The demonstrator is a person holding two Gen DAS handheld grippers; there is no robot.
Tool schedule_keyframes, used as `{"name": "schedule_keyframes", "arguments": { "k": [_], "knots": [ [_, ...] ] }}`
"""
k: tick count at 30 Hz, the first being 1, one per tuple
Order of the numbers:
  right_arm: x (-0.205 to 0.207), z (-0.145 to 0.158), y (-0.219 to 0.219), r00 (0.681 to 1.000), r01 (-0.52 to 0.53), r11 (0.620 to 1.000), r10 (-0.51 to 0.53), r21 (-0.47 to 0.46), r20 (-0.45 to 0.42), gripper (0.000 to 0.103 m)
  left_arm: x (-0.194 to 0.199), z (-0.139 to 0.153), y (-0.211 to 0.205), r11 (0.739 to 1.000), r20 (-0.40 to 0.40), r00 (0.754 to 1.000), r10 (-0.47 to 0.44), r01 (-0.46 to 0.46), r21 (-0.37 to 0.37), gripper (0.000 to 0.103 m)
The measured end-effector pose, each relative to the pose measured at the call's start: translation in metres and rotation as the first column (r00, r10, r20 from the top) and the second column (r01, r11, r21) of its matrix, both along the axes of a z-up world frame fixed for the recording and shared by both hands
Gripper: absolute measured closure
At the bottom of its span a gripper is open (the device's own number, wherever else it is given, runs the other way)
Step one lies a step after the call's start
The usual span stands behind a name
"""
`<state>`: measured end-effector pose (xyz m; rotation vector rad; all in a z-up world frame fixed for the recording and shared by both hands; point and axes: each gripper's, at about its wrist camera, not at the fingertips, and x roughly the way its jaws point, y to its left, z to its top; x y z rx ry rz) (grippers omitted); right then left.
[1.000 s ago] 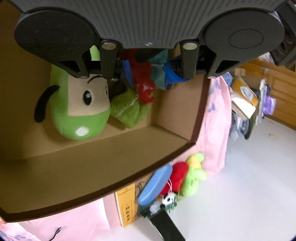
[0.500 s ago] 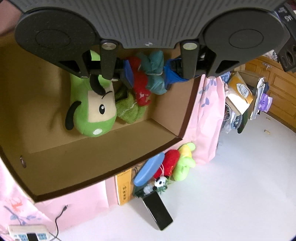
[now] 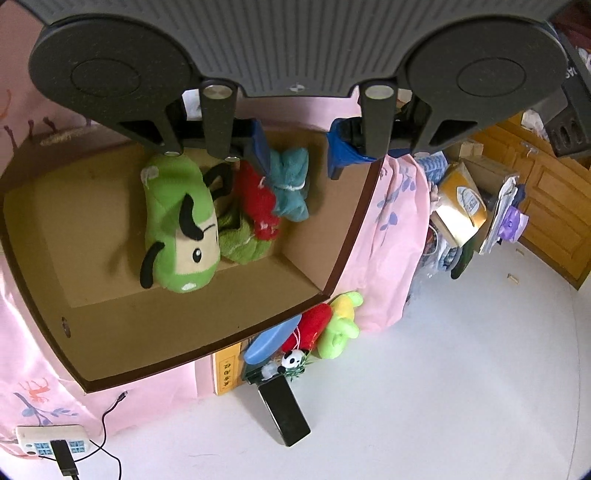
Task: Organize soft objects
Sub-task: 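Withdraw the right gripper to the clear plastic bag beside the box, then grasp the clear plastic bag with the right gripper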
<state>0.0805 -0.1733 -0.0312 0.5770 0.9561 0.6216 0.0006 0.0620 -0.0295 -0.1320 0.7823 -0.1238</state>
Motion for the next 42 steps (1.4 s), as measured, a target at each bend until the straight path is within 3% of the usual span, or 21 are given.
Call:
{"name": "schedule_keyframes", "arguments": {
  "k": [9, 17, 24, 31, 42],
  "knots": [
    [-0.029, -0.004, 0.003, 0.996, -0.084, 0.994, 0.086, -0.067, 0.037, 0.086, -0.03, -0.025, 0.0, 0.997, -0.053, 0.996, -0.067, 0.065, -0.053, 0.042],
    [-0.044, -0.024, 0.001, 0.992, -0.125, 0.985, 0.122, -0.122, -0.032, 0.086, -0.048, -0.052, 0.0, 0.976, -0.12, 0.983, -0.142, 0.119, -0.183, 0.038],
    [-0.054, -0.032, -0.001, 0.993, -0.117, 0.977, 0.11, -0.177, -0.048, 0.086, -0.049, -0.079, -0.006, 0.961, -0.181, 0.965, -0.191, 0.146, -0.235, 0.038],
    [-0.056, -0.04, -0.006, 0.992, -0.11, 0.979, 0.098, -0.172, -0.077, 0.086, -0.048, -0.1, -0.011, 0.947, -0.217, 0.949, -0.228, 0.164, -0.276, 0.036],
    [-0.056, -0.037, 0.004, 0.987, -0.157, 0.977, 0.15, -0.142, -0.061, 0.083, -0.048, -0.106, -0.005, 0.932, -0.203, 0.947, -0.248, 0.176, -0.316, 0.033]
  ]
}}
